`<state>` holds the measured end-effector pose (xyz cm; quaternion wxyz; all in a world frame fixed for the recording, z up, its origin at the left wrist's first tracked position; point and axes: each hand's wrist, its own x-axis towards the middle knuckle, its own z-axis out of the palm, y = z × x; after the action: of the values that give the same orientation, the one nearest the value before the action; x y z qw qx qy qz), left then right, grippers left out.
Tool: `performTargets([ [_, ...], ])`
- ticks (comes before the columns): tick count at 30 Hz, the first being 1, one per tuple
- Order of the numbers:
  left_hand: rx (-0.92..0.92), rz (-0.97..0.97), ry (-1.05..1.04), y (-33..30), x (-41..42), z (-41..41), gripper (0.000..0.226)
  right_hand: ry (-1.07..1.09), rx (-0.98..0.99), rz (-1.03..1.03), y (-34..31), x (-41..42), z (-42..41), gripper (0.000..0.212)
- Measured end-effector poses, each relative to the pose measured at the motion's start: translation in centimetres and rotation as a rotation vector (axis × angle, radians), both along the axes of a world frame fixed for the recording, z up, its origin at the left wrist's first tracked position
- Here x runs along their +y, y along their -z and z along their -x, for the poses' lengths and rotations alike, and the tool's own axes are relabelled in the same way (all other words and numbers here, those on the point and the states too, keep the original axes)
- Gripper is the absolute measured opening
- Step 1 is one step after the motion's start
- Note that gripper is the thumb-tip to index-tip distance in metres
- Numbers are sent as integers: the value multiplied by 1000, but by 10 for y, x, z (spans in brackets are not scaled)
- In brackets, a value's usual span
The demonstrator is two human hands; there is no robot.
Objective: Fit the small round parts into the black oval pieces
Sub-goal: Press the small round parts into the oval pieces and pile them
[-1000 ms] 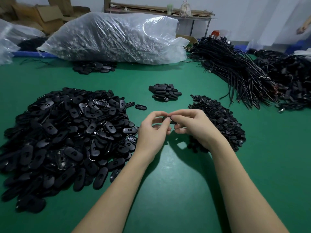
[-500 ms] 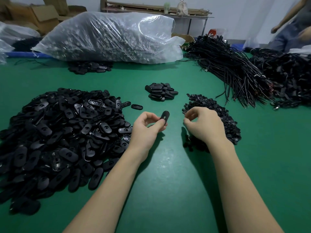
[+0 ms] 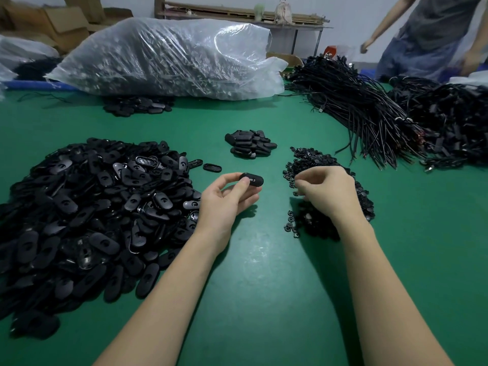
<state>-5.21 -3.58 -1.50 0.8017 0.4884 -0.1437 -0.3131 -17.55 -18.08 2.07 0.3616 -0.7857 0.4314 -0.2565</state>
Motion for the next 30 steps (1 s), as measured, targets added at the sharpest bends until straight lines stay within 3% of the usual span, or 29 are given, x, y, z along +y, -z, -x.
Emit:
performTargets([
  [4,35,-3,-26,1,0,-2,9,-186,-496,-626,-6,10,-1,7],
  [8,34,-2,-7,-1,1,-1,12,-277,-646,-854,-9,16,-4,10],
  [18,-8,8,25,-3,5,1,11,-288,-629,-877,-4,16,-8,17],
  [30,4,9,19,-4,4,1,5,-309,-547,-802,-8,22,-9,11],
])
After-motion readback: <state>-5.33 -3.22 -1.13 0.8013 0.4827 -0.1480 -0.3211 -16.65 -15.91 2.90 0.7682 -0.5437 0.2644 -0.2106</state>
